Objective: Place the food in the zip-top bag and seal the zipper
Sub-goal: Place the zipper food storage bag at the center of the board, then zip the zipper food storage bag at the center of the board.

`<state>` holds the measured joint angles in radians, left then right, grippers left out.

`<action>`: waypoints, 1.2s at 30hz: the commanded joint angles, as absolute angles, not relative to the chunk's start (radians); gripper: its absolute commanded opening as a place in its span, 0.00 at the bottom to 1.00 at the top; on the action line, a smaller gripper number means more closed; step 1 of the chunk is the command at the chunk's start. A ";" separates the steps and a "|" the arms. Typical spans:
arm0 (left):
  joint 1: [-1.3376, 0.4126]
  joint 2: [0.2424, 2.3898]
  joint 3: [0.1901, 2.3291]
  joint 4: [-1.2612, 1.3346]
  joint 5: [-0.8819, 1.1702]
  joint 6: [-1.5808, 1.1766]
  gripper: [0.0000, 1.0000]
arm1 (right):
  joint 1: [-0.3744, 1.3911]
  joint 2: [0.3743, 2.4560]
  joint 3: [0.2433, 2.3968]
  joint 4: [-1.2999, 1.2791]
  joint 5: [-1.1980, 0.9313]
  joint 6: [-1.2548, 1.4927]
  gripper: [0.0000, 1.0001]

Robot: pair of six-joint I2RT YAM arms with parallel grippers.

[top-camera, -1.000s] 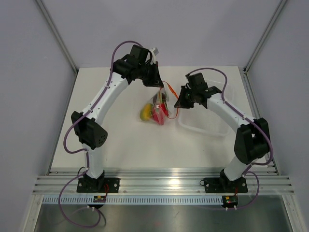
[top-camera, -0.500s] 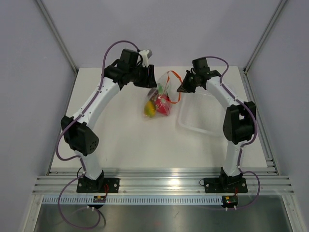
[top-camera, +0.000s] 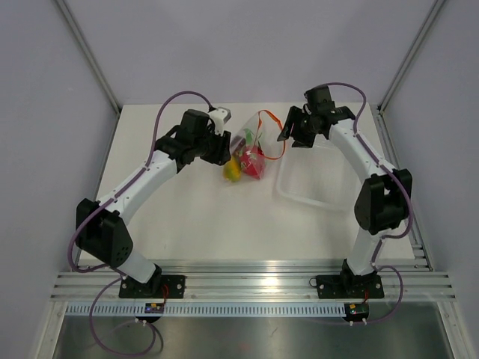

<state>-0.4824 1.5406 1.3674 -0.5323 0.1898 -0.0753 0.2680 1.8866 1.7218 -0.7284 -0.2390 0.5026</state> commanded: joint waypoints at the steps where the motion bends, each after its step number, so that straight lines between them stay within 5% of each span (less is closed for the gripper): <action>1: -0.479 1.506 1.402 -0.492 0.117 -0.086 0.48 | 0.323 1.737 1.713 -0.748 -0.170 0.401 0.65; 8: -0.474 1.491 1.424 -0.552 0.005 -0.141 0.52 | 0.419 1.752 1.732 -0.709 -0.224 0.374 0.70; 11: -0.474 1.489 1.431 -0.564 -0.044 -0.156 0.62 | 0.457 1.802 1.781 -0.704 -0.233 0.377 0.70; 17: -0.474 1.482 1.439 -0.572 -0.051 -0.178 0.62 | 0.489 1.900 1.864 -0.716 -0.245 0.403 0.68; 26: -0.468 1.482 1.468 -0.620 -0.046 -0.149 0.56 | 0.500 2.009 1.907 -0.675 -0.262 0.457 0.37; 30: -0.468 1.433 1.393 -0.505 0.024 -0.112 0.56 | 0.502 1.999 1.934 -0.692 -0.293 0.462 0.00; 36: -0.469 1.375 1.203 -0.205 0.268 -0.095 0.55 | 0.499 1.956 1.994 -0.710 -0.428 0.479 0.00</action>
